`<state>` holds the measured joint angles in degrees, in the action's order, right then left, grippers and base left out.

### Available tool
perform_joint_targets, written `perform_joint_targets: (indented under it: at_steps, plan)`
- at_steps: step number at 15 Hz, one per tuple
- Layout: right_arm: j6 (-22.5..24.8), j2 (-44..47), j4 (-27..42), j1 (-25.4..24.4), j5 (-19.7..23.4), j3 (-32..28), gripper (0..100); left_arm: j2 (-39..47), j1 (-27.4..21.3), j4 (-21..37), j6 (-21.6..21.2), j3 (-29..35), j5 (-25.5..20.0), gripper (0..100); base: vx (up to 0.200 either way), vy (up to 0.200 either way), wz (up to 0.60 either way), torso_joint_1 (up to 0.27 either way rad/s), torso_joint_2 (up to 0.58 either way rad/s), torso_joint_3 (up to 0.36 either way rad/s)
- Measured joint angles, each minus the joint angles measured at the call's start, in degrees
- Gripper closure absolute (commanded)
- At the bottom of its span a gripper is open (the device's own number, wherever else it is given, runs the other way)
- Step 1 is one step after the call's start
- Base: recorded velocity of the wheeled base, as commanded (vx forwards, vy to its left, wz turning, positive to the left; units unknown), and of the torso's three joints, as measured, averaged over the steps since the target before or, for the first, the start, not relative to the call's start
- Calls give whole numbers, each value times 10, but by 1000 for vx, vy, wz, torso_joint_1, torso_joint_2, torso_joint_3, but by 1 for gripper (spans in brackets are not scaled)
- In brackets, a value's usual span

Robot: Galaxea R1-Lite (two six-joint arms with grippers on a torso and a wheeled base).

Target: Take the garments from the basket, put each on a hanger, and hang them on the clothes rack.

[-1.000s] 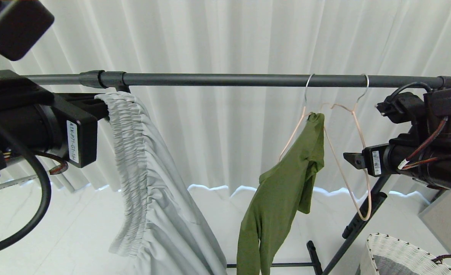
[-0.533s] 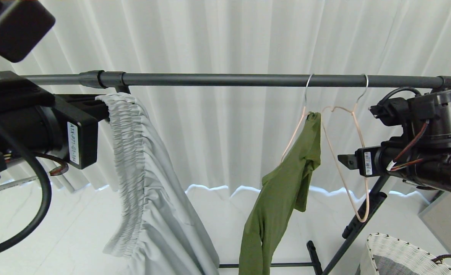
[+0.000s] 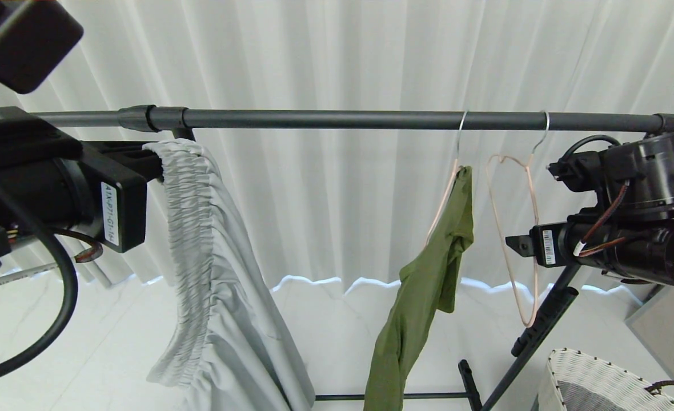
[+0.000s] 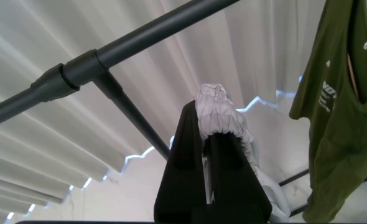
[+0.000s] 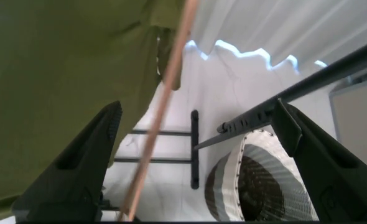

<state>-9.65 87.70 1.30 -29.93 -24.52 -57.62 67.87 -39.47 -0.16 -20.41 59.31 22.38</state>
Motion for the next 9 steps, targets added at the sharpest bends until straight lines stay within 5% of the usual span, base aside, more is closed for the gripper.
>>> perform_joint_targets:
  at_steps: [9]
  plan:
    - [2,-20,15,6,0,-9,0,-1,0,0,2,-2,0,100,0,0,0,0,0,0]
